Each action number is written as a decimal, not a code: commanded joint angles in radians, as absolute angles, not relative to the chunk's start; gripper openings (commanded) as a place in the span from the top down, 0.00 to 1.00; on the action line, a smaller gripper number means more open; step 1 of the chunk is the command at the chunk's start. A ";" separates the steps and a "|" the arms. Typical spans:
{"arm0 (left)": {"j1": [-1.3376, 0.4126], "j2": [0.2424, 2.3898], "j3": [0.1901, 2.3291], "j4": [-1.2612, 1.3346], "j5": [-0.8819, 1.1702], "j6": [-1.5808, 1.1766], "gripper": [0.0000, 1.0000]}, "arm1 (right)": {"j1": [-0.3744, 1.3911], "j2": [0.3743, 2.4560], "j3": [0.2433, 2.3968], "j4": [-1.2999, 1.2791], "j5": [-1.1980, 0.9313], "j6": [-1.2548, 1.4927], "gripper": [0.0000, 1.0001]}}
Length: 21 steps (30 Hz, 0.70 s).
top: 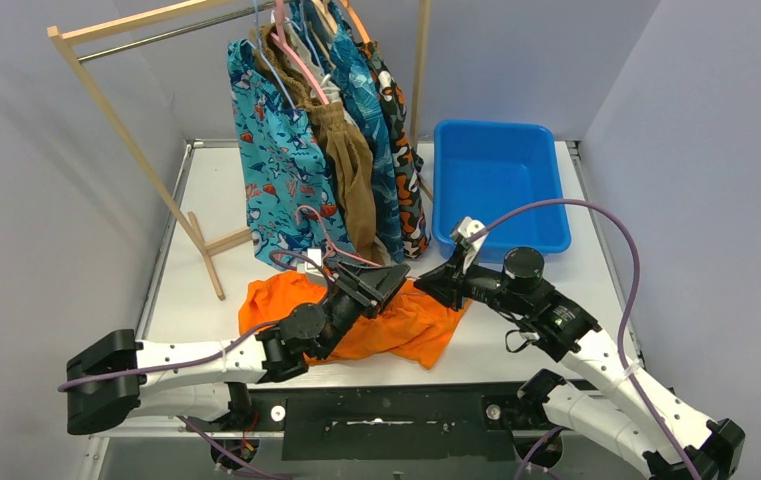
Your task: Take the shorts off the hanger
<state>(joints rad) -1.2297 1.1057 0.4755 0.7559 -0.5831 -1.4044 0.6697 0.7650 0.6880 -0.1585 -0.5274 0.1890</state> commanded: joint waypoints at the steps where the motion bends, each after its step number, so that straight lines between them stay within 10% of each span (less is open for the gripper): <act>1: -1.249 1.120 0.472 0.714 -0.634 -1.480 0.40 | 0.687 0.741 0.699 -0.091 -0.555 0.175 1.00; 21: -1.262 1.190 0.591 0.644 -0.740 -1.527 0.53 | 0.710 0.757 0.688 -0.115 -0.630 0.135 1.00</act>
<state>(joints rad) -1.2560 1.1645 0.5320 0.5407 -0.7223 -1.5547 0.6907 0.7574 0.6861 -0.1600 -0.5922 0.1570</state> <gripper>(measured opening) 0.529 0.064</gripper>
